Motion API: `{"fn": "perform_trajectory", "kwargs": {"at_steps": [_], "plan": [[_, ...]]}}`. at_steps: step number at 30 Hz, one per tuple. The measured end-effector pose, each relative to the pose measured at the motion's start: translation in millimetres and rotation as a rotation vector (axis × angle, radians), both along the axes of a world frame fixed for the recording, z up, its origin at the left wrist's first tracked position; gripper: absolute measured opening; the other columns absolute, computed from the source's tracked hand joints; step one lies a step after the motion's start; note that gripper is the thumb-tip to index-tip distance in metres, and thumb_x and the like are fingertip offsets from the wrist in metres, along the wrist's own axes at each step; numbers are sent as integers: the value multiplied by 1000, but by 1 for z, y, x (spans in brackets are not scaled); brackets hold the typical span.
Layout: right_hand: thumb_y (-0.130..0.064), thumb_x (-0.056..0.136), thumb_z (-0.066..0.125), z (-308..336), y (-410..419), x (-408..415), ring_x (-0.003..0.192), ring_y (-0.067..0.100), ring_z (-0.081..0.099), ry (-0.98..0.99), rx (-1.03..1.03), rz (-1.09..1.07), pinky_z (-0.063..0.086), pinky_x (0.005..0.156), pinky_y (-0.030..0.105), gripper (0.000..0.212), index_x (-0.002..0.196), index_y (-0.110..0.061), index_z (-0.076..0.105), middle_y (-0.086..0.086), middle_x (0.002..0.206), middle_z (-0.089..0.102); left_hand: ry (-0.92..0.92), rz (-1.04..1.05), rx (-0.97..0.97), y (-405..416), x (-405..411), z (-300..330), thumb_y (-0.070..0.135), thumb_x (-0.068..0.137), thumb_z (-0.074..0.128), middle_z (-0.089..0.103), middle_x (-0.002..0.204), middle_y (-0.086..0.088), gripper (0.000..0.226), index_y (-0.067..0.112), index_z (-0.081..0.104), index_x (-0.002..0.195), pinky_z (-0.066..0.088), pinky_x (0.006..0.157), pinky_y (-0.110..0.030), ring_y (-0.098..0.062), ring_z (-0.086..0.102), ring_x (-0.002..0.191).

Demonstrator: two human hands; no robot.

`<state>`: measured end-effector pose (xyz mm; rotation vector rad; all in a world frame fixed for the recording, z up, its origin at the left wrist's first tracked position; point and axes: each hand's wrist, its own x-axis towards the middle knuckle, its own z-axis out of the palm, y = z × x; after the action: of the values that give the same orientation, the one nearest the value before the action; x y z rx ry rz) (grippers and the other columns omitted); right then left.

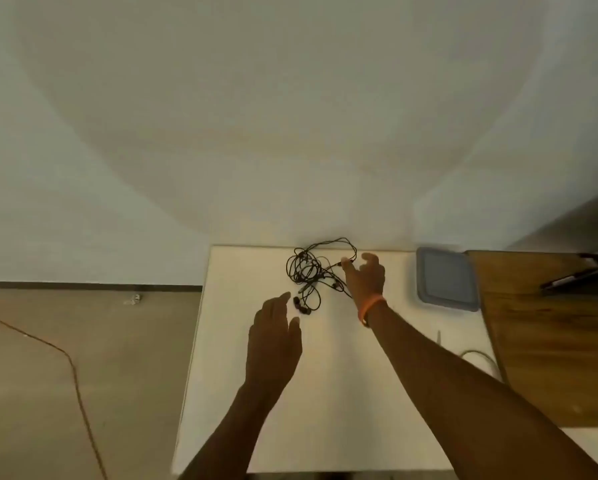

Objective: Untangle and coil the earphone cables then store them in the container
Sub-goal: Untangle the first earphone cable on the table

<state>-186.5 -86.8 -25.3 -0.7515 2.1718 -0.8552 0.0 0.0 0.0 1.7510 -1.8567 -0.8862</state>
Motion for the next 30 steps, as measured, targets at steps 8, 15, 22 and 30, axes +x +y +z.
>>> {"fn": "perform_trajectory", "kwargs": {"at_steps": [8, 15, 22, 30], "plan": [[-18, 91, 58, -21, 2, 8, 75, 23, 54, -7, -164, 30, 36, 67, 25, 23, 82, -1, 71, 12, 78, 66, 82, 114, 9, 15, -7, -34, 17, 94, 59, 50, 137, -5, 51, 13, 43, 143, 47, 98, -38, -22, 56, 117], [-28, 88, 67, 37, 73, 17, 74, 35, 69, -83, -422, 213, 57, 78, 48, 29, 77, -1, 72, 17, 69, 71, 438, 318, 64, 68, -22, 17, 16, 94, 61, 65, 113, 5, 26, 19, 63, 120, 46, 70, -10, -12, 66, 85], [-25, 90, 68, 102, 113, 36, 94, 26, 70, -97, -426, 597, 56, 86, 34, 22, 102, -9, 76, 9, 92, 76, 680, 408, 249, 129, -22, 20, 22, 97, 56, 65, 108, 4, 24, 26, 57, 121, 58, 80, -33, -8, 71, 78], [-17, 94, 62, 120, 153, 31, 85, 32, 71, -411, -487, 419, 60, 79, 40, 20, 104, -4, 73, 20, 88, 72, 646, 263, 81, 101, -27, 10, 32, 90, 66, 41, 148, 2, 73, 40, 25, 149, 51, 99, -32, -12, 48, 129]]}}
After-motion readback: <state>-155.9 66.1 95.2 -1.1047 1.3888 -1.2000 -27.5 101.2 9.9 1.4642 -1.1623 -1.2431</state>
